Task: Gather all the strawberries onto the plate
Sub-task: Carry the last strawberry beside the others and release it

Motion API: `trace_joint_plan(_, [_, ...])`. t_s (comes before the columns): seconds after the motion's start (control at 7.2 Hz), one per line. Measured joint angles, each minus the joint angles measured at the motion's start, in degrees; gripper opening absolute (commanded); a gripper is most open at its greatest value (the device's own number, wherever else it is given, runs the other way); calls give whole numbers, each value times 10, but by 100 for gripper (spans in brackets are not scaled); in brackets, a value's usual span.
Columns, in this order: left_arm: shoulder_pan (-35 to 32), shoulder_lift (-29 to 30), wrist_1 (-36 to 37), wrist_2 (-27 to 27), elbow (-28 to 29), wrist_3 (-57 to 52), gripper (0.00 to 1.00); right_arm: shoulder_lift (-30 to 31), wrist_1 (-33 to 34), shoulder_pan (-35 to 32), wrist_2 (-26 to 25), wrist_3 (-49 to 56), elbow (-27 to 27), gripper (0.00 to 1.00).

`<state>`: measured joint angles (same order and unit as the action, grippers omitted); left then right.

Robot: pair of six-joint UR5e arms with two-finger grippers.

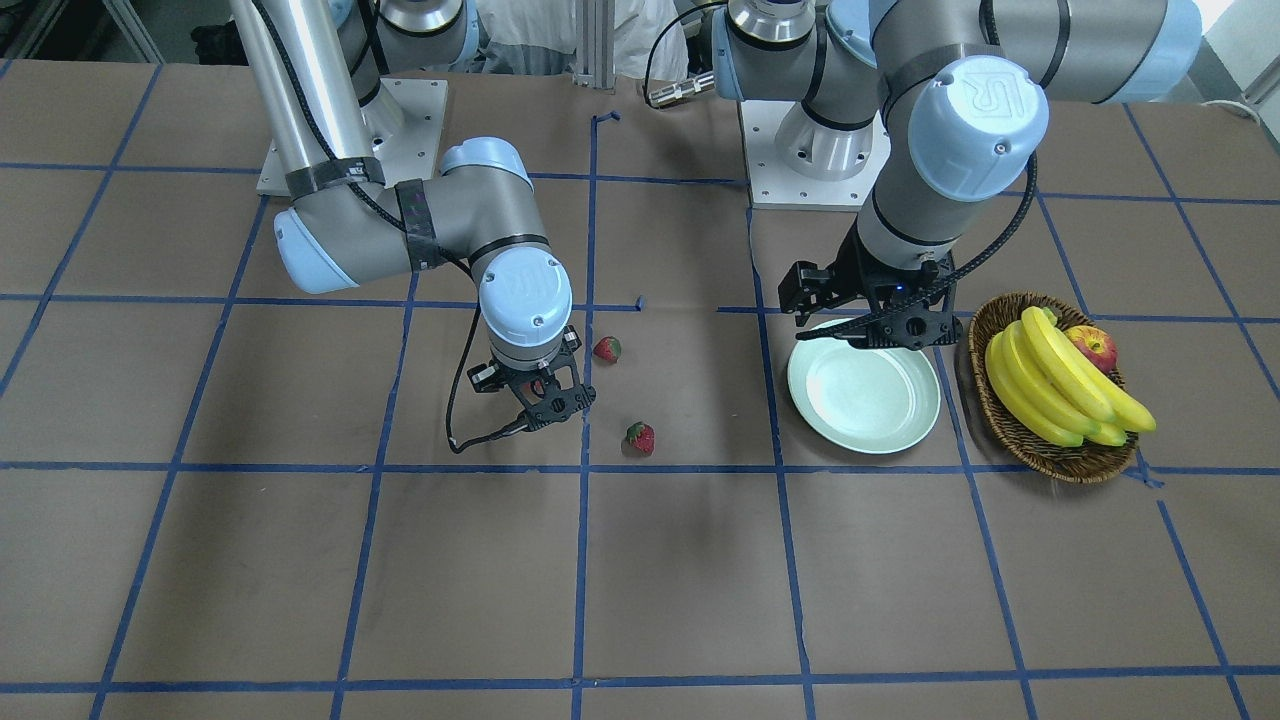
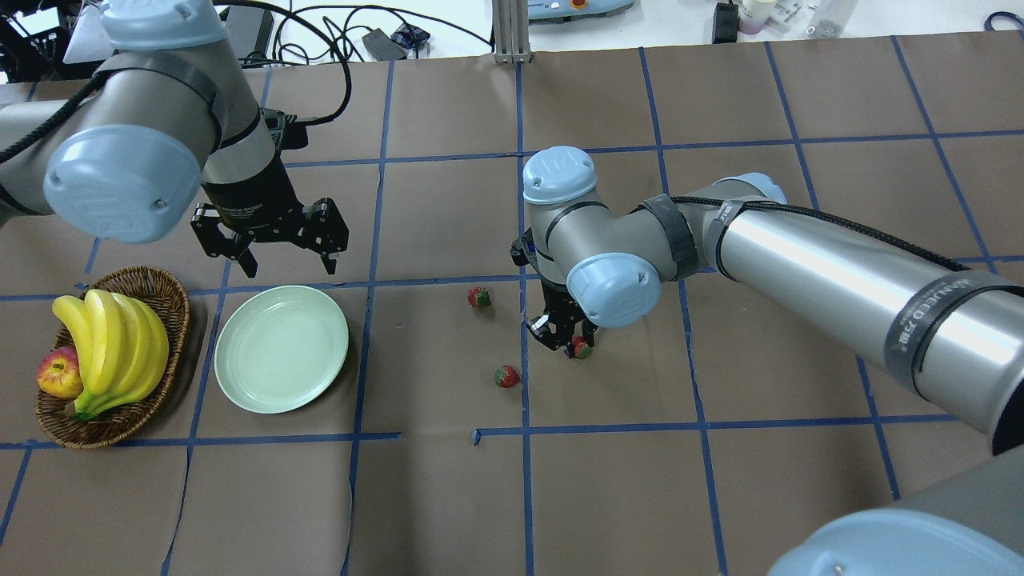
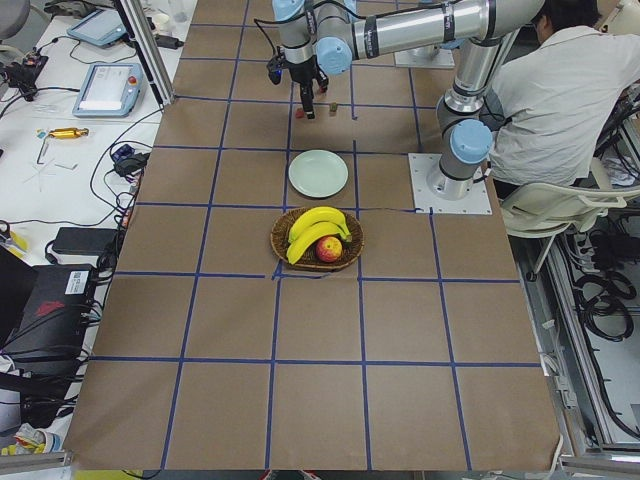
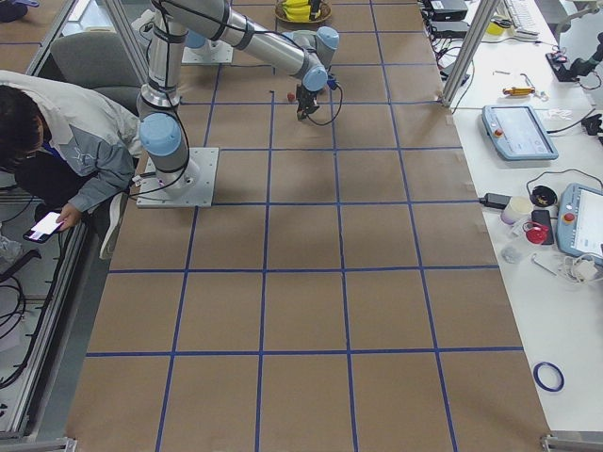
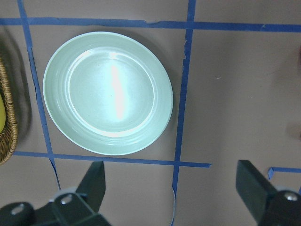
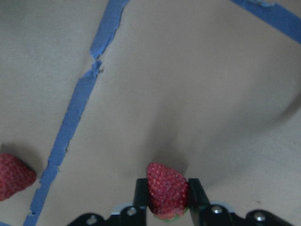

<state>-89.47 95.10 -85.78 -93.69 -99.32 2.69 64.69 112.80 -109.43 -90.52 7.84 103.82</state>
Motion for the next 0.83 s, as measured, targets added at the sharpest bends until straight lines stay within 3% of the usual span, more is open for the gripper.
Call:
trace_joint_plan(0.28, [0,0,0,0,0,0,100,4,-3,0,-2,-9,-12,0])
trace_joint_plan(0.83, [0,0,-1,0,0,-1,100,8,-55,-10,10,-101,-139,0])
